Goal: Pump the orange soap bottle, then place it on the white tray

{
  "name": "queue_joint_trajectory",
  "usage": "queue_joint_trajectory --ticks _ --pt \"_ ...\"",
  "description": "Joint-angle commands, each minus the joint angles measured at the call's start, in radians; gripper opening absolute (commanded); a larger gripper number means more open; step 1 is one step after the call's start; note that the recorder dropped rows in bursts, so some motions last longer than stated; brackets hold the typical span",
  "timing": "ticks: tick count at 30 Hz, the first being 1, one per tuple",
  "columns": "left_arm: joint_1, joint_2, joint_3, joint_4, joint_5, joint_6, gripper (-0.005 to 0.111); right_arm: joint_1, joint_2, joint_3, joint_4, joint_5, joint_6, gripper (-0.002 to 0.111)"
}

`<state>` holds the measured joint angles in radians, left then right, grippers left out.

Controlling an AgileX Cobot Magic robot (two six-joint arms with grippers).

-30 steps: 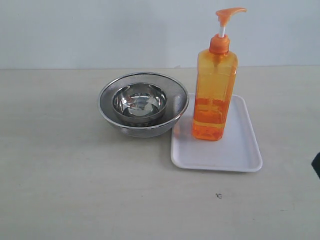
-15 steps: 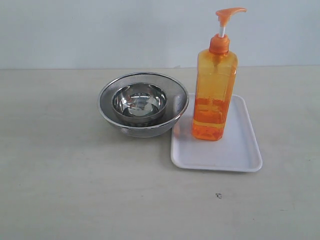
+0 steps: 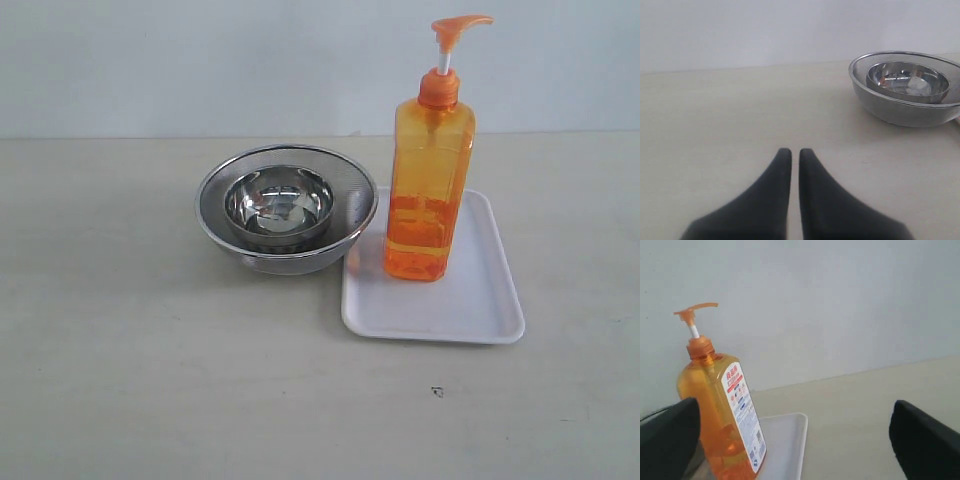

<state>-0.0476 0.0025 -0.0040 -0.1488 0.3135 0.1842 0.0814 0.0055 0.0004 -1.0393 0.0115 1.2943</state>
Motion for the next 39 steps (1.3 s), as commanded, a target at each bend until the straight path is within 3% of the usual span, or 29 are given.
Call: queue_joint_trajectory --ticks 1,4,8,16,21,39 --pt "0.003 -0.003 0.004 0.004 -0.003 0.004 0.005 -0.003 -0.005 0.000 0.741 0.023 -0.830 0.093" --pt "0.003 -0.003 0.004 0.004 -0.003 0.004 0.005 -0.003 -0.005 0.000 1.140 0.025 -1.246 0.093" --pt "0.003 -0.003 0.004 0.004 -0.003 0.004 0.005 -0.003 -0.005 0.000 1.337 0.061 -1.466 0.093" --pt "0.003 -0.003 0.004 0.004 -0.003 0.004 0.005 -0.003 -0.005 0.000 1.214 0.222 -1.446 0.093" --pt "0.003 -0.003 0.004 0.004 -0.003 0.004 0.005 -0.003 -0.005 0.000 0.974 0.279 -1.192 0.093" --pt "0.003 -0.003 0.004 0.004 -0.003 0.004 0.005 -0.003 -0.005 0.000 0.948 0.312 -1.158 0.093"
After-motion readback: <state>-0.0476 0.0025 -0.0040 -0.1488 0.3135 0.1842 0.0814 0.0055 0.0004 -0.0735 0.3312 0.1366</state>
